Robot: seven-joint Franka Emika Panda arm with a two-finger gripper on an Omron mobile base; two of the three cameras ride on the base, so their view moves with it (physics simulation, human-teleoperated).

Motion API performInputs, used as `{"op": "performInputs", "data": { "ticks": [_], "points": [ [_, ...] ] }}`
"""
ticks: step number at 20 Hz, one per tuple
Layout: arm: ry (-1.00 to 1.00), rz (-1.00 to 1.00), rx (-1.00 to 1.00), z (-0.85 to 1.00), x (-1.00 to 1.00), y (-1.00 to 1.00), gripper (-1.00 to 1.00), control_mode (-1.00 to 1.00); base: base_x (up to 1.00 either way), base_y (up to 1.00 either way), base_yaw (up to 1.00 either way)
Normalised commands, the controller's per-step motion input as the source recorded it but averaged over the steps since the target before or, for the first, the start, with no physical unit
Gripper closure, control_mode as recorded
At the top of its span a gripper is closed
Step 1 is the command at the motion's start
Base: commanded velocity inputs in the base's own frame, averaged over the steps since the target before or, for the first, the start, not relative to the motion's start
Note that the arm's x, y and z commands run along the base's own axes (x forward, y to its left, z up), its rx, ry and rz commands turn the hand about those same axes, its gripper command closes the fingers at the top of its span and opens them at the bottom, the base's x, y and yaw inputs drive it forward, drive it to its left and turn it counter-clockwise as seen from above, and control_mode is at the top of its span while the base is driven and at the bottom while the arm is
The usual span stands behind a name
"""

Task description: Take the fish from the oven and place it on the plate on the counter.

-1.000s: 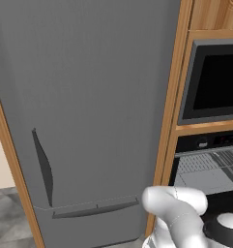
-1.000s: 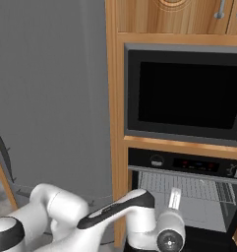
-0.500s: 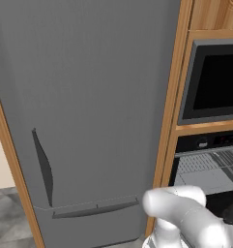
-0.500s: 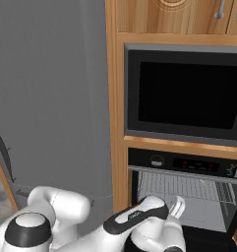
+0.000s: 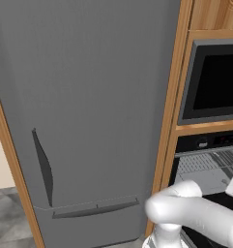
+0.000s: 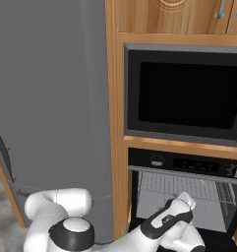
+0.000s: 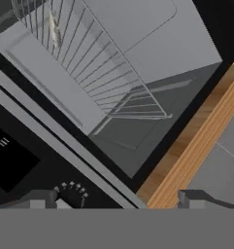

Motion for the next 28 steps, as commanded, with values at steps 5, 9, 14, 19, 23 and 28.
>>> {"op": "performInputs", "data": {
  "ticks": [5, 9, 14, 19, 23, 28],
  "points": [
    [-0.07, 0.02, 0.02, -0.19, 0.15, 0.00, -1.00, -1.00, 0.00, 0.00, 0.00],
    [-0.08, 0.04, 0.00, -0.33, 0.09, 0.00, -1.00, -1.00, 0.00, 0.00, 0.00],
    [-0.13, 0.03, 0.00, -0.22, 0.44, 0.00, -1.00, -1.00, 0.00, 0.00, 0.00],
    [-0.11, 0.01, 0.00, -0.37, 0.76, 0.00, -1.00, -1.00, 0.00, 0.00, 0.00],
    [-0.11, 0.00, 0.00, -0.48, 0.47, 0.00, -1.00, -1.00, 0.00, 0.00, 0.00],
    [-0.12, 0.00, 0.00, -0.47, 0.43, 0.00, -1.00, -1.00, 0.00, 0.00, 0.00]
  ]
}}
